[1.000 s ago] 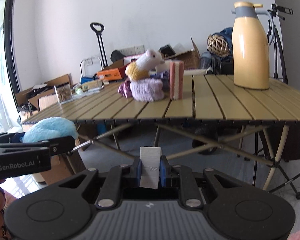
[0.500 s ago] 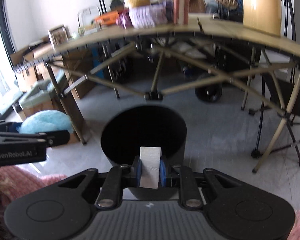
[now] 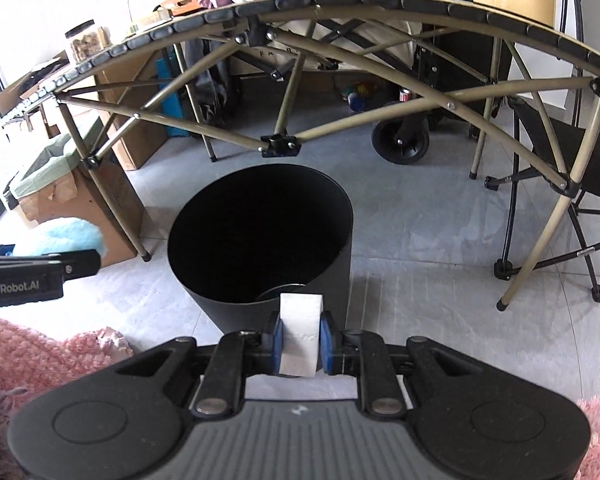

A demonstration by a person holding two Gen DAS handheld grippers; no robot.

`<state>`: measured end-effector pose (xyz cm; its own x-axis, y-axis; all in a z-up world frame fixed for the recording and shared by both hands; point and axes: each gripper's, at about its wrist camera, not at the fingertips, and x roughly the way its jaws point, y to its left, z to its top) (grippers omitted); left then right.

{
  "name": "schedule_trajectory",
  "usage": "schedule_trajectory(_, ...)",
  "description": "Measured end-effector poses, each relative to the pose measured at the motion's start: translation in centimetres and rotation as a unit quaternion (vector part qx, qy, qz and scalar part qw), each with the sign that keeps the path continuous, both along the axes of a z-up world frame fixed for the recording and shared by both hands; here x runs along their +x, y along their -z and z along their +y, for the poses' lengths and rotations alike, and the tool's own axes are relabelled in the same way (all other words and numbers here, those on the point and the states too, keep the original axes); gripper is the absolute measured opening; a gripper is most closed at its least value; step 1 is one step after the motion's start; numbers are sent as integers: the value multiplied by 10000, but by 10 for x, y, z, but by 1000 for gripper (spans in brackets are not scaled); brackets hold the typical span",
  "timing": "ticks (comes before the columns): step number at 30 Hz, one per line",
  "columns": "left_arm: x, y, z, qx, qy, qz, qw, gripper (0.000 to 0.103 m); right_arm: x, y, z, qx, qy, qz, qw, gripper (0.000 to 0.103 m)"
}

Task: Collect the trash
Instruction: 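Carry the paper block and blue plush down toward the black bin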

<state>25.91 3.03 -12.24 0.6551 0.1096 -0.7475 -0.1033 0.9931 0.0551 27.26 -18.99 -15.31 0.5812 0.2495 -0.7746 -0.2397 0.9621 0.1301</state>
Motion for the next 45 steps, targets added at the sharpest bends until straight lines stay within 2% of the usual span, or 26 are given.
schedule_trajectory(11,20,10,17,-60,-310,266,9991,78,20,4,10,-77,-72,120,9999,18)
schedule_trajectory(31,57,4,34,-21,-591,157,9981,78,93,3,67,-200,-460,242,9985,18)
schedule_trajectory(45,86,4,47,36,-709,132,9974,78,143,14,107,-407,-556,605,9958,18)
